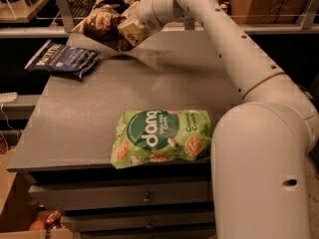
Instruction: Move brown chip bag near blue chip bag
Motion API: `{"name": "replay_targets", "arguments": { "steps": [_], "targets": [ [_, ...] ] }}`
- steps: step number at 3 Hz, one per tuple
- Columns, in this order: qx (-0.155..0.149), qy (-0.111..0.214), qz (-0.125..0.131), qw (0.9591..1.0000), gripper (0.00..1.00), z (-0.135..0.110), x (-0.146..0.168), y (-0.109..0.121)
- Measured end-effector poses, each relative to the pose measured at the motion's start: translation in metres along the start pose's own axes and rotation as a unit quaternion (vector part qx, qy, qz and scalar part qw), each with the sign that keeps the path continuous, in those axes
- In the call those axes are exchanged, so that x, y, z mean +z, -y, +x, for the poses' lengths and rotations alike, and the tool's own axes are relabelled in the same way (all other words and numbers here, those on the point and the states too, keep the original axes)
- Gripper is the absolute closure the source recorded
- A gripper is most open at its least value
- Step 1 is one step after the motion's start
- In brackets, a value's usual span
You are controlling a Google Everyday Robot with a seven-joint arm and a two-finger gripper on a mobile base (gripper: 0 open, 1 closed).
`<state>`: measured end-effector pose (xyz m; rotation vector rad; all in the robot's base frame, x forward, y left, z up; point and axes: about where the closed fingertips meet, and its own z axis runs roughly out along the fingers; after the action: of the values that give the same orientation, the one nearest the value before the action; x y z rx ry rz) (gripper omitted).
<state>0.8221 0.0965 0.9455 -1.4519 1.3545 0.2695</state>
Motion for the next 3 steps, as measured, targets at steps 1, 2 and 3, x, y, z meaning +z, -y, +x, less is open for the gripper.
{"name": "replay_targets", "arguments": {
  "steps": [1, 2, 3],
  "targets": [
    [0.007, 0.004, -0.007, 0.9999, 0.52, 0.0007, 0.0065, -0.0046],
    [0.012, 0.007, -0.015, 0.9998, 0.28, 0.0016, 0.0121, -0.0093],
    [0.016, 0.008, -0.018, 0.9997, 0.05, 0.0029, 0.0148, -0.0124]
  ]
}}
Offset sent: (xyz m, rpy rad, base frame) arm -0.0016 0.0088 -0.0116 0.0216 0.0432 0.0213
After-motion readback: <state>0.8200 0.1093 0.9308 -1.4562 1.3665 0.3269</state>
